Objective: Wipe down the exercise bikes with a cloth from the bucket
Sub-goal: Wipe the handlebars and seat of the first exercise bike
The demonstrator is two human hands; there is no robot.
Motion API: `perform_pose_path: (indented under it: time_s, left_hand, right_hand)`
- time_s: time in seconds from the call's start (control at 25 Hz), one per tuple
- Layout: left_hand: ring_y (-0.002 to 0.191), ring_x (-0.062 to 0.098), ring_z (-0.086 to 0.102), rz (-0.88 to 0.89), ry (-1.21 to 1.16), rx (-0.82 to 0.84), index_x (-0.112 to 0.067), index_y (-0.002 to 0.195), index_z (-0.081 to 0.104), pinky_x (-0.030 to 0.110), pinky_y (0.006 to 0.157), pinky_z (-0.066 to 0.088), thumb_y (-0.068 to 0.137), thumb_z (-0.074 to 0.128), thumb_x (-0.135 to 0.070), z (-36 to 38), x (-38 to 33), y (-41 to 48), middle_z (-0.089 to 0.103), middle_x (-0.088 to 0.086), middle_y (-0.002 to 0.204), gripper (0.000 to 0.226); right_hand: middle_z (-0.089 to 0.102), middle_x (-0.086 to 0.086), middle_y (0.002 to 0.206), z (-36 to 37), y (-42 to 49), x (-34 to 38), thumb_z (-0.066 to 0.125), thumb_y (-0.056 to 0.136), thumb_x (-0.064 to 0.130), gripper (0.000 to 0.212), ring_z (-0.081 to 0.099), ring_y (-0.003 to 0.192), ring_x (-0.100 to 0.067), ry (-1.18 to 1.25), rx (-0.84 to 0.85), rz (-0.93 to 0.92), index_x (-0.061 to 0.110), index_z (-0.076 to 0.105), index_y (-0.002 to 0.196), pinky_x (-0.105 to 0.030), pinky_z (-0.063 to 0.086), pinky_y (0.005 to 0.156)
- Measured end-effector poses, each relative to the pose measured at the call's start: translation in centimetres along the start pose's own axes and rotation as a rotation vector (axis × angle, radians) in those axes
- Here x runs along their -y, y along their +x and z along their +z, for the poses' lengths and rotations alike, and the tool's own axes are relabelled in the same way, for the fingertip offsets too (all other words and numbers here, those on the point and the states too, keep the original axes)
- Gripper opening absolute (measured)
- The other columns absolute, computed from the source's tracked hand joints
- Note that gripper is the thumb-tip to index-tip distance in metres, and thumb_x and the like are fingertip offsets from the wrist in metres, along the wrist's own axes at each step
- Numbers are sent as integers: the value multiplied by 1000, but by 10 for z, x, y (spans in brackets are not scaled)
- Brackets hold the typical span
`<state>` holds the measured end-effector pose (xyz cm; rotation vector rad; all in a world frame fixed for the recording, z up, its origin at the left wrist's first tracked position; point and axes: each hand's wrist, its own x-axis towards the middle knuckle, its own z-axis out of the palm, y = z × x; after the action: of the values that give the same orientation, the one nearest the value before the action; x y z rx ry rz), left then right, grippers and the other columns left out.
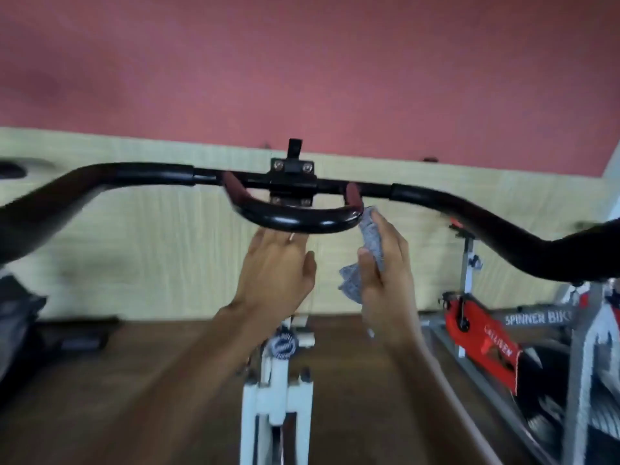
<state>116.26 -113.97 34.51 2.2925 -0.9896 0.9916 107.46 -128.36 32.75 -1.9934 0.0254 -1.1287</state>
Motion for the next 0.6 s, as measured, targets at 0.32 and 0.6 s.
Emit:
perform_pose_path:
  time_s: [0.32, 0.6]
  left_hand:
    - [115, 27, 57, -302, -245, 554, -14, 133, 59, 42, 97, 46, 95, 59, -24, -102, -27, -71, 66, 6, 123, 39]
    - [104, 34, 68, -397, -369, 758, -11, 127, 64, 47, 93, 52, 92, 63, -22, -244, -64, -113, 71, 12, 119, 36]
  right_hand:
    - [44, -5, 148, -48, -93, 96, 48, 100, -2, 53, 41, 129, 8, -47, 239, 475, 17, 41, 149, 0, 27, 104]
    - [44, 3, 145, -106, -138, 226, 48, 103, 6, 50, 41, 131, -2, -45, 322, 763, 22, 42, 149, -12, 31, 109]
